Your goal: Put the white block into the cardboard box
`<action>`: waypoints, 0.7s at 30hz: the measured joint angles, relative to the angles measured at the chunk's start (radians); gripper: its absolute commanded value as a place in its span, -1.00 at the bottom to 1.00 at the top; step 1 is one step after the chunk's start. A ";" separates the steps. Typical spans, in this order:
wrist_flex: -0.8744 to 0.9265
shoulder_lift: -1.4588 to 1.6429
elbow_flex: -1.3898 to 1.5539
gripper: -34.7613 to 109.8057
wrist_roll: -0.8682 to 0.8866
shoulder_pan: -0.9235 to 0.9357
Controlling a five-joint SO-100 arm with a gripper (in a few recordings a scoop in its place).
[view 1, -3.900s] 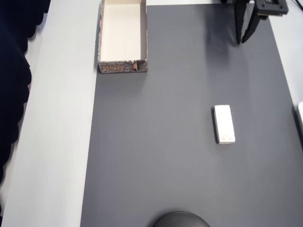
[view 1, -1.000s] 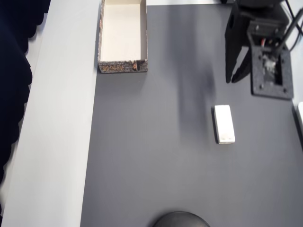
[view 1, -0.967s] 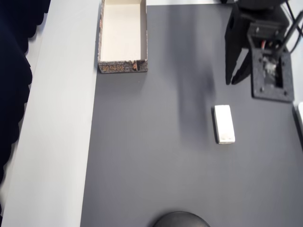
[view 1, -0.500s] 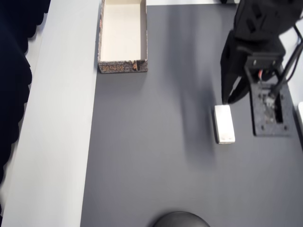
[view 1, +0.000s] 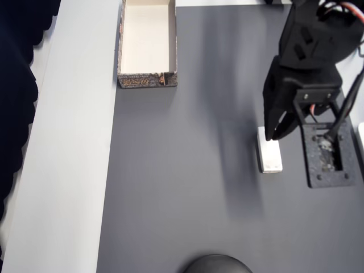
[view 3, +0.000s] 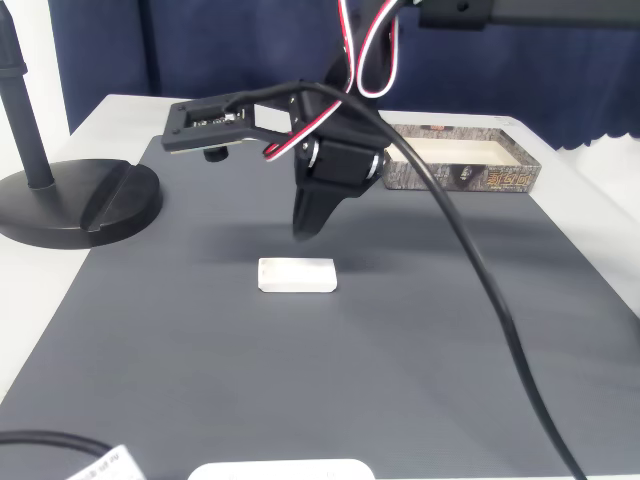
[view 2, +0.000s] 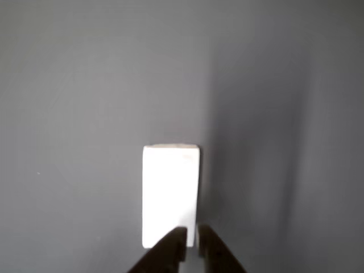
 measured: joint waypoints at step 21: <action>0.098 -0.025 -0.057 -0.40 0.163 -0.006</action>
